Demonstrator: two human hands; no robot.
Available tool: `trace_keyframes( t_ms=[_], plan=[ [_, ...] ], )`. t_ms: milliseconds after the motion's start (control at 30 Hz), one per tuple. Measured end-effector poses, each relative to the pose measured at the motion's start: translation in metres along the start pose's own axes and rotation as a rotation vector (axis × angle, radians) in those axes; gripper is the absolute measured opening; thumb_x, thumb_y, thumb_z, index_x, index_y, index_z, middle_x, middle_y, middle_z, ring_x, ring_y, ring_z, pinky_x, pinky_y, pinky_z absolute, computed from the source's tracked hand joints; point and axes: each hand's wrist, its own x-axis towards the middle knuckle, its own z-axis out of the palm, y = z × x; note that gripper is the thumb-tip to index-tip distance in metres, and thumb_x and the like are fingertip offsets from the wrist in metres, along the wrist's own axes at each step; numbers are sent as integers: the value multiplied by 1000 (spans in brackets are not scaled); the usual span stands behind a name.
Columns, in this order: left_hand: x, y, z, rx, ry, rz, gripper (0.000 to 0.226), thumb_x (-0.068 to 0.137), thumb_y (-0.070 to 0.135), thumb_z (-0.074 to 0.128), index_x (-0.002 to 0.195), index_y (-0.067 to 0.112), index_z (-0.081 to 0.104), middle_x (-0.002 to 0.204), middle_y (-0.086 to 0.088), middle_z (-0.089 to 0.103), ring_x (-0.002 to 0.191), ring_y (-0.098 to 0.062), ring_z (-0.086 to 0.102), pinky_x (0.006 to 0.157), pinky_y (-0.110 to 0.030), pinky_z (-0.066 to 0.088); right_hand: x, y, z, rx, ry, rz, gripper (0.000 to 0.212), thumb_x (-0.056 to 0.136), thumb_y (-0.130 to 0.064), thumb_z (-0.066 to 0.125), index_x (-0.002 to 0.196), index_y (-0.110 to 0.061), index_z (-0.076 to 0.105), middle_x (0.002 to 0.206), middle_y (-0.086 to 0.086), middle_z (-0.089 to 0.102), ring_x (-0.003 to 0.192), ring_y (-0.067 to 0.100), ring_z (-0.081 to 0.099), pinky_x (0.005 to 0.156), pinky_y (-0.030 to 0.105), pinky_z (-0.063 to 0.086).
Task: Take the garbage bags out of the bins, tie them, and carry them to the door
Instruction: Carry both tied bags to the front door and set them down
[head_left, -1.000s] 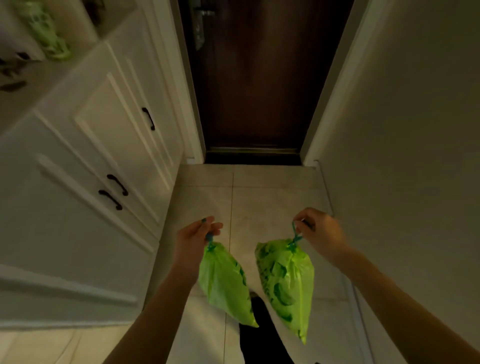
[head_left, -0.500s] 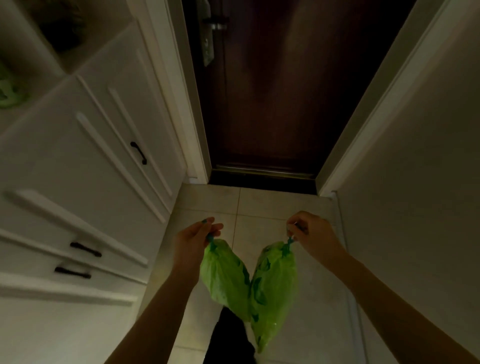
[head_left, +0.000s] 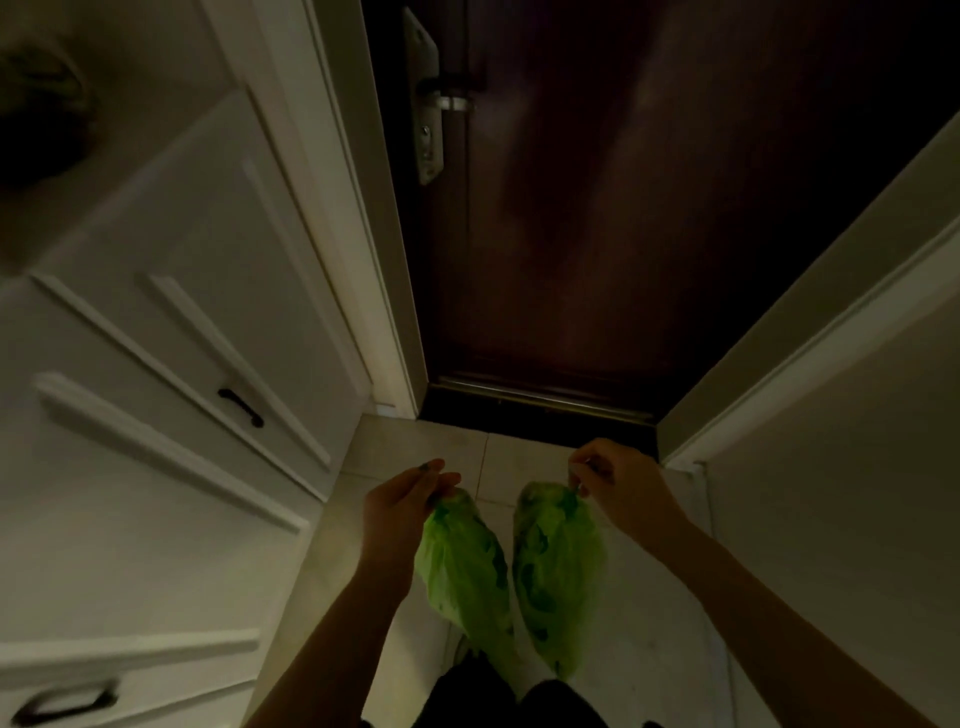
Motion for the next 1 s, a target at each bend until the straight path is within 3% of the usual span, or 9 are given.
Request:
trace_keyframes(
  t_ms=[200, 300, 400, 467, 633, 833, 1000],
  plan=[
    [70, 17, 43, 22, 66, 15, 35, 91, 6, 57, 70, 24, 78, 103, -12, 74, 89, -21, 72, 70, -22, 55, 98, 5, -17, 23, -72, 17, 17, 88, -11, 62, 74, -21, 63, 67, -9, 67, 61, -1, 65, 62, 5, 47],
    [104, 18, 65, -1, 155, 12, 34, 90, 7, 58, 70, 26, 78, 105, -12, 73, 94, -26, 70, 76, -27, 54, 150, 11, -23, 70, -175, 27, 13, 90, -11, 60, 78, -13, 64, 72, 2, 69, 70, 15, 67, 74, 28, 55],
    [138, 15, 83, -34, 304, 12, 18, 90, 8, 59, 91, 16, 76, 95, -11, 76, 90, -26, 70, 80, -30, 54, 201, 14, -25, 55, -289, 21, 12, 91, -15, 58, 88, -6, 65, 83, 11, 71, 82, 24, 68, 82, 40, 55],
    [157, 14, 94, -67, 393, 17, 17, 90, 9, 59, 100, 8, 73, 88, -8, 77, 86, -24, 71, 81, -31, 54, 232, 12, -25, 68, -342, 6, 12, 91, -15, 58, 92, -5, 65, 86, 12, 71, 84, 23, 68, 83, 40, 56],
    [195, 15, 116, -87, 556, 30, 16, 89, 10, 60, 100, 11, 72, 85, -5, 78, 85, -22, 72, 84, -31, 55, 299, 4, -19, 55, -497, -53, 13, 92, -12, 56, 96, -1, 63, 86, 13, 71, 84, 24, 68, 81, 35, 56],
    [236, 9, 118, -76, 658, -15, 14, 86, 11, 63, 89, 18, 75, 82, -2, 78, 85, -18, 73, 87, -32, 52, 367, 10, -2, 101, -544, 25, 9, 92, -7, 56, 85, -6, 62, 82, 15, 71, 81, 28, 69, 82, 42, 56],
    [276, -18, 97, -21, 746, -68, 15, 88, 12, 62, 85, 9, 76, 73, 6, 76, 76, -9, 70, 84, -31, 53, 417, 24, 36, 81, -595, 45, 17, 91, -4, 56, 76, -10, 62, 76, 15, 70, 78, 30, 69, 77, 40, 57]
  ],
)
